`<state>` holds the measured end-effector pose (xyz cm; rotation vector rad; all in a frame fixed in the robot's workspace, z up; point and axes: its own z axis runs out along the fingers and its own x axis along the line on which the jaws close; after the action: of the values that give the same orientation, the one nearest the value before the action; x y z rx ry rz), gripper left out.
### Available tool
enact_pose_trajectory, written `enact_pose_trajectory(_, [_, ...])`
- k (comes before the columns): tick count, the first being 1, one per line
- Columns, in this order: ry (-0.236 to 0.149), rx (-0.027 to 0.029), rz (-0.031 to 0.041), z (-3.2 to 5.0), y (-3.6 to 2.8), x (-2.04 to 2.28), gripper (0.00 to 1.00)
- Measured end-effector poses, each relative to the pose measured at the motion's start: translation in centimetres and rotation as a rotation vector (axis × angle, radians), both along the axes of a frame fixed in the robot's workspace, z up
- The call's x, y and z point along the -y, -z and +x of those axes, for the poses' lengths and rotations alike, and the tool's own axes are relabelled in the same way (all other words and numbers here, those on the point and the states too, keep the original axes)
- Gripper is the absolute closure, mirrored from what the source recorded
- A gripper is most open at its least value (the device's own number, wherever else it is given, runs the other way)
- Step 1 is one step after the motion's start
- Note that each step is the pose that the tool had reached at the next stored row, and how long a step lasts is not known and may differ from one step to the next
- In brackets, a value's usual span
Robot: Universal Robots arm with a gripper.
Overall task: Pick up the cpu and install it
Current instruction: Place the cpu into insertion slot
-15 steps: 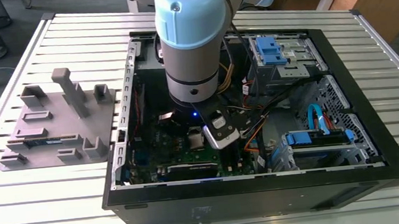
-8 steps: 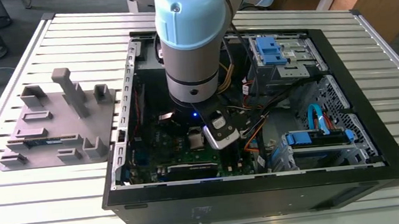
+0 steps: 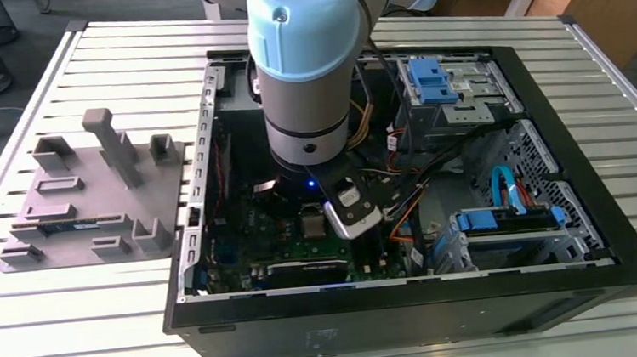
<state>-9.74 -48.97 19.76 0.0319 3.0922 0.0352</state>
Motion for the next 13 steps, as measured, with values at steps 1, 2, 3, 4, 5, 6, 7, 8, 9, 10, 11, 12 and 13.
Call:
enact_pose_trajectory(1, [0.000,0.0001,0.0002,0.00,0.03,0.00,0.55])
enact_pose_trajectory(2, [0.000,0.0003,0.0005,0.00,0.10,0.00,0.55])
enact_pose_trajectory(3, [0.000,0.0002,0.0004,0.00,0.16,0.00,0.55])
enact_pose_trajectory(4, [0.000,0.0000,0.0001,0.00,0.19,0.00,0.55])
enact_pose_trajectory(5, [0.000,0.0000,0.0000,0.01,0.22,0.01,0.55])
enact_pose_trajectory(6, [0.000,-0.0001,-0.0001,0.01,0.23,0.01,0.55])
enact_pose_trajectory(7, [0.000,-0.0001,-0.0005,0.02,0.24,0.01,0.55])
enact_pose_trajectory(8, [0.000,0.0000,-0.0006,0.05,0.25,0.00,0.55])
enact_pose_trajectory(9, [0.000,0.0000,-0.0009,0.08,0.26,0.00,0.55])
enact_pose_trajectory(10, [0.000,0.0000,-0.0011,0.11,0.27,0.00,0.55])
enact_pose_trajectory(11, [0.000,0.0000,-0.0014,0.12,0.28,0.01,0.55])
enact_pose_trajectory(12, [0.000,0.0001,-0.0014,0.12,0.30,0.01,0.55])
enact_pose_trajectory(13, [0.000,0.0002,-0.0012,0.12,0.36,0.00,0.55])
